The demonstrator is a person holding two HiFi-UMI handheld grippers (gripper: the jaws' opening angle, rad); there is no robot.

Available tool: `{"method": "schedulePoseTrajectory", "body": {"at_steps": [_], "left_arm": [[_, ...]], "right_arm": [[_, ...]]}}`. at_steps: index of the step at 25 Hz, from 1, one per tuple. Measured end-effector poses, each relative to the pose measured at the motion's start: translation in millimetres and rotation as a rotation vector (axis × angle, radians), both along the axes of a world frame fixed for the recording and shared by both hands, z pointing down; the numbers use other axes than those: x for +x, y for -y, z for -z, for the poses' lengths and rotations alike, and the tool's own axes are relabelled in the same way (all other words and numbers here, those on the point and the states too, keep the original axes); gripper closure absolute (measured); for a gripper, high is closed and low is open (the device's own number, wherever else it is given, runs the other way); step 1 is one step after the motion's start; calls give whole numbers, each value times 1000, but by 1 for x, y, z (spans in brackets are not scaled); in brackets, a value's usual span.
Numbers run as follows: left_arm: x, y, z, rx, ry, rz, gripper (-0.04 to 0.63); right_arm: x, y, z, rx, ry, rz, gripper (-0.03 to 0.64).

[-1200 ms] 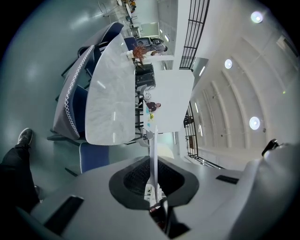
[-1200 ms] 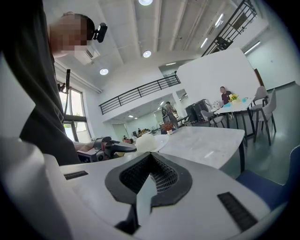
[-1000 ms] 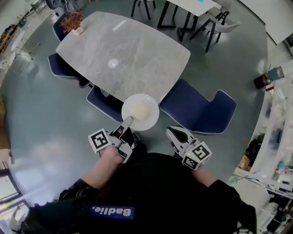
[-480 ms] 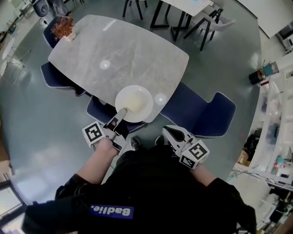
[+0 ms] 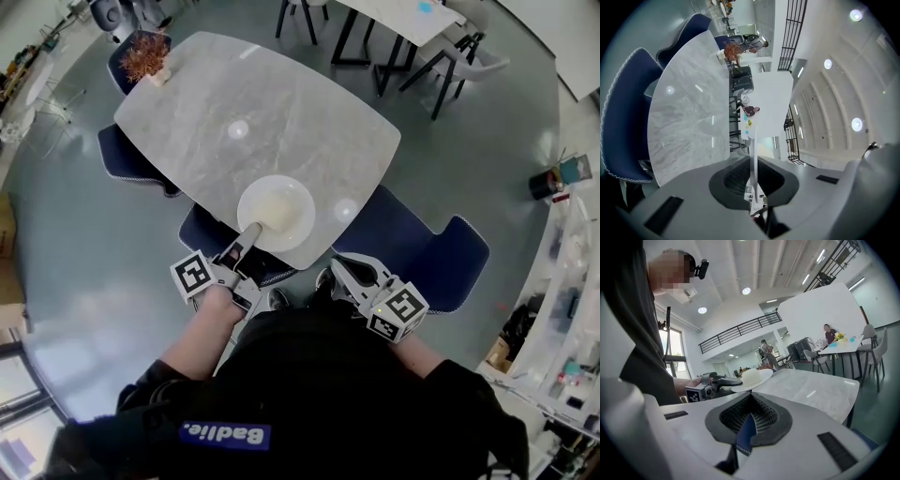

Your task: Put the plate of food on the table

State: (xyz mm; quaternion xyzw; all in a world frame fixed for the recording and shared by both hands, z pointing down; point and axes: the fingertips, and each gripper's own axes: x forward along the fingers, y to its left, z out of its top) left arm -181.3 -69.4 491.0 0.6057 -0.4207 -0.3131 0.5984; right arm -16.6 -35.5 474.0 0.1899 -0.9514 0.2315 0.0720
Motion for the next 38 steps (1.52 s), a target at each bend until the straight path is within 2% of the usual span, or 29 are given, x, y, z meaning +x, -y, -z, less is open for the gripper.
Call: {"method": "schedulePoseTrajectory", "body": {"at_steps": [10,19,25,31,38], "left_arm": [[7,32,-4,-5,6,91,568],[-12,57,-17,-18,6,101,568],[-36,81,-37,-29,15,64,568],[-56,112,-66,-70,-29,67,568],[-63,143,-108,-118,-2,26,568]], "right_arm": [[9,39,-7,-13,18,84,607],[9,48,-9,-19,-6,54,607],[9,53,-5,-8,-39,-25,607],[10,59,-8,-27,-66,-108,607],[15,58,-17,-58,-107,-161,607]]}}
